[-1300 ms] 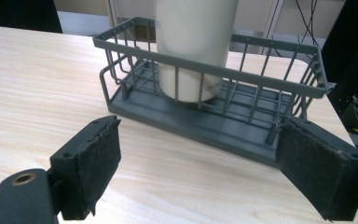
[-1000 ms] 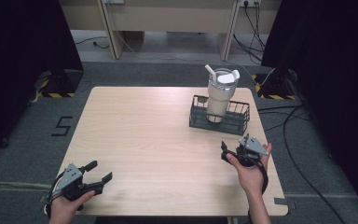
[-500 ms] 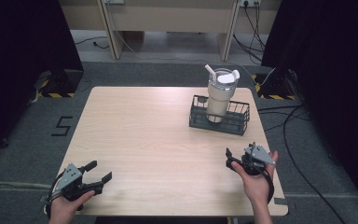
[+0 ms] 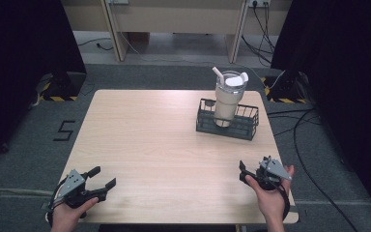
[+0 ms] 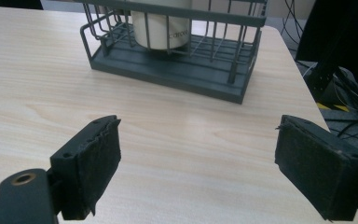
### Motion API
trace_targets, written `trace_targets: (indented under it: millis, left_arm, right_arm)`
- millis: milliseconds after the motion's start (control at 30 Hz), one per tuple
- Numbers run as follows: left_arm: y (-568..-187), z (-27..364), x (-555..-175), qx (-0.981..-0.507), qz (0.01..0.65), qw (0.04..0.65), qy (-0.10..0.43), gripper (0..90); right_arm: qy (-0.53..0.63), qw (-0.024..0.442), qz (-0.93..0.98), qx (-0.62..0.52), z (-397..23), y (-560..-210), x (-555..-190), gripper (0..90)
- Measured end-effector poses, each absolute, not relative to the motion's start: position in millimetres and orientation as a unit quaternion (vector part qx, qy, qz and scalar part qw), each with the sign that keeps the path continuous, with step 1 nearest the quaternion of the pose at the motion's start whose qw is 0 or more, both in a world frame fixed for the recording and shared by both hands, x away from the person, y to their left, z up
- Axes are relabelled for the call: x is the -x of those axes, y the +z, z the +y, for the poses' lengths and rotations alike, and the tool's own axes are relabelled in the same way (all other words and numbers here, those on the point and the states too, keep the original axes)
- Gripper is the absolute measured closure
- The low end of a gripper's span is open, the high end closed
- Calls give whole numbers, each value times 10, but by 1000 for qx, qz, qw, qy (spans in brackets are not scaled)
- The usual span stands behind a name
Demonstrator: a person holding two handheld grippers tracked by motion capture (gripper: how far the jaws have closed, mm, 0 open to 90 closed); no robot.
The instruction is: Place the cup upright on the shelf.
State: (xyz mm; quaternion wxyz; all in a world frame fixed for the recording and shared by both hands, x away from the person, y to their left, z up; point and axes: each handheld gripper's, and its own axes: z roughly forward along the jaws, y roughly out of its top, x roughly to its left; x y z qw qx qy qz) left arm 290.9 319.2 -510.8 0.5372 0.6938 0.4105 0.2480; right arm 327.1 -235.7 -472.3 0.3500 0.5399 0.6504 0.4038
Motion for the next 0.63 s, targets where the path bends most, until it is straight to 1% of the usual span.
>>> trace_targets:
  millis: [633]
  left_arm:
    - [-5106,3188,-2915,-693,410,538,250,182]
  right_arm:
    - [406,349,640,-552,-2464,-4907,-3123,150]
